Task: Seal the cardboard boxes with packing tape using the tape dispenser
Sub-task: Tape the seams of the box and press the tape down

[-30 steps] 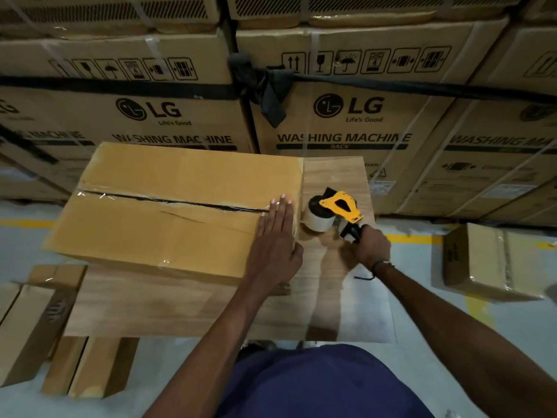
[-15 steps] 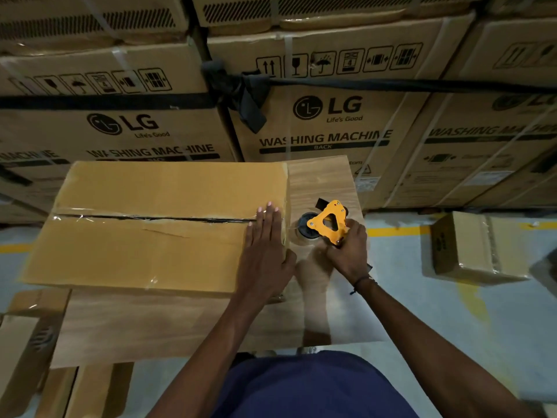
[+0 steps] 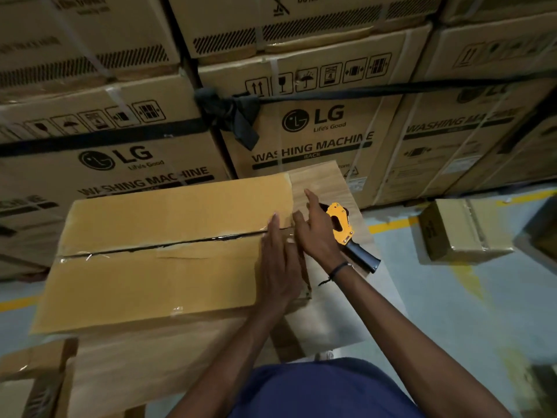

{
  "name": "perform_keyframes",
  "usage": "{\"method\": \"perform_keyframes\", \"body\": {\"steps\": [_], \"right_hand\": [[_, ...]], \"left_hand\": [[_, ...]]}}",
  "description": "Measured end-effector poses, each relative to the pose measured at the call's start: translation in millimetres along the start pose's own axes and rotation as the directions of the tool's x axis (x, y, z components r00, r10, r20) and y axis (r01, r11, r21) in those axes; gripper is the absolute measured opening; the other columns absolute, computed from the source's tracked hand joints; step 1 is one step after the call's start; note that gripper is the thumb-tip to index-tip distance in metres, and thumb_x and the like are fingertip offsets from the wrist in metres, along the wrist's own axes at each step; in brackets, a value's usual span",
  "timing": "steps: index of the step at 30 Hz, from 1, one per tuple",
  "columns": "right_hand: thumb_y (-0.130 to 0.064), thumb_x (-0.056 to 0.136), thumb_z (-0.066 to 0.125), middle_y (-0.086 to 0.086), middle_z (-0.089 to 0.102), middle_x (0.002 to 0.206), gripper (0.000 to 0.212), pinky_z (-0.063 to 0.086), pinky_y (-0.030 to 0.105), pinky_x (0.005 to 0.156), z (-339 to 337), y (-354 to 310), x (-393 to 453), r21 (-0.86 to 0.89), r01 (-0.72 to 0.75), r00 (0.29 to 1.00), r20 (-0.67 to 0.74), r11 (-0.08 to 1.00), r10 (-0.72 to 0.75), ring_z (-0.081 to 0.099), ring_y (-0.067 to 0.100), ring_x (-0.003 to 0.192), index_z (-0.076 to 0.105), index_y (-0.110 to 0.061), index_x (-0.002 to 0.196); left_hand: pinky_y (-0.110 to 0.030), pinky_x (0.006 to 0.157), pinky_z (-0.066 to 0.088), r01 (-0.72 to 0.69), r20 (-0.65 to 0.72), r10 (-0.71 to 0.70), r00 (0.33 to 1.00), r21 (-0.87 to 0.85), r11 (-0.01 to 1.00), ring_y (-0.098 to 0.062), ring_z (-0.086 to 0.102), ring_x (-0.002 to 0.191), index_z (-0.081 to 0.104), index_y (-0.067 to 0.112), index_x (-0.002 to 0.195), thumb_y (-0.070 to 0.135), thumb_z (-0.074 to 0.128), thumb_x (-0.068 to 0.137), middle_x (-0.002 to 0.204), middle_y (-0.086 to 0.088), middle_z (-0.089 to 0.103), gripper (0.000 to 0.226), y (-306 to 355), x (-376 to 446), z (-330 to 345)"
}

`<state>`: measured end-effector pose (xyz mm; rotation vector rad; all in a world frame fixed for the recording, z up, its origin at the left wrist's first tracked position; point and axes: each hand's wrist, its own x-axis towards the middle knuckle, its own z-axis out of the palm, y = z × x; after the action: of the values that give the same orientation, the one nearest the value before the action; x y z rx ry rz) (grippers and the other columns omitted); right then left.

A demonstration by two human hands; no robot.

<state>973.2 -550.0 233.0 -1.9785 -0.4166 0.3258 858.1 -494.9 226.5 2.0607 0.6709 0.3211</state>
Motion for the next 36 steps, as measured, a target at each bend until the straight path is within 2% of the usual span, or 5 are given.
{"method": "perform_keyframes", "body": {"steps": [9, 17, 21, 29, 36], "right_hand": [[-0.056, 0.108, 0.035, 0.002, 0.066, 0.137, 0.043, 0.047, 0.035, 0.098, 10.9, 16.0, -69.5, 0.044, -0.343, 0.905, 0.284, 0.938, 0.318, 0.062, 0.022, 0.122, 0.053, -0.039, 0.143], [-0.035, 0.107, 0.051, -0.013, 0.060, 0.102, 0.070, 0.040, 0.011, 0.071, 20.0, -10.8, -52.4, -0.188, 0.013, 1.000, 0.001, 0.982, -0.013, 0.058, 0.005, 0.088, 0.016, -0.017, 0.165], [-0.024, 0.107, 0.049, 0.006, 0.069, 0.111, 0.070, 0.035, 0.027, 0.068, 39.1, -0.5, -56.8, -0.337, 0.014, 1.000, -0.017, 0.941, -0.021, 0.061, 0.018, 0.083, 0.012, -0.012, 0.165], [-0.031, 0.110, 0.039, 0.010, 0.041, 0.162, 0.053, 0.030, 0.030, 0.119, 39.7, 13.6, -54.2, -0.437, 0.128, 0.989, -0.005, 0.890, -0.145, 0.041, 0.026, 0.148, 0.035, -0.010, 0.159], [-0.043, 0.109, 0.028, 0.008, 0.022, 0.171, 0.061, 0.034, 0.034, 0.111, 42.3, 11.1, -56.7, -0.514, 0.180, 0.978, 0.004, 0.838, -0.208, 0.029, 0.015, 0.149, 0.030, -0.012, 0.162]], "left_hand": [[-0.046, 0.125, 0.021, -0.013, -0.039, 0.005, 0.999, -0.208, 0.978, -0.004, 0.021, 0.154, 0.020, 0.022, 0.164, 0.030, 0.029, 0.102, 0.169, 0.005, 0.024, 0.063, -1.6, 1.3, -2.2], [-0.039, 0.129, 0.013, -0.058, 0.128, 0.073, 0.989, -0.114, 0.992, -0.006, 0.012, 0.156, 0.020, 0.024, 0.164, 0.048, 0.022, 0.105, 0.170, 0.006, 0.020, 0.063, -11.5, 12.2, -18.0], [-0.038, 0.129, 0.007, -0.488, 0.404, 0.352, 0.845, 0.309, 0.816, -0.005, -0.007, 0.157, 0.009, 0.021, 0.165, 0.052, 0.015, 0.109, 0.173, 0.006, 0.002, 0.065, -50.6, 27.2, -53.5], [-0.042, 0.129, 0.001, -0.601, 0.569, 0.272, 0.776, 0.536, 0.592, -0.005, -0.014, 0.156, -0.003, 0.027, 0.165, 0.065, 0.015, 0.104, 0.171, 0.013, -0.011, 0.074, -128.6, 38.0, -172.0], [-0.050, 0.128, 0.010, -0.418, 0.411, 0.160, 0.898, 0.676, 0.608, -0.008, -0.009, 0.158, 0.004, 0.031, 0.165, 0.066, 0.012, 0.105, 0.171, 0.017, -0.006, 0.070, -211.9, 19.8, -302.8]]}}
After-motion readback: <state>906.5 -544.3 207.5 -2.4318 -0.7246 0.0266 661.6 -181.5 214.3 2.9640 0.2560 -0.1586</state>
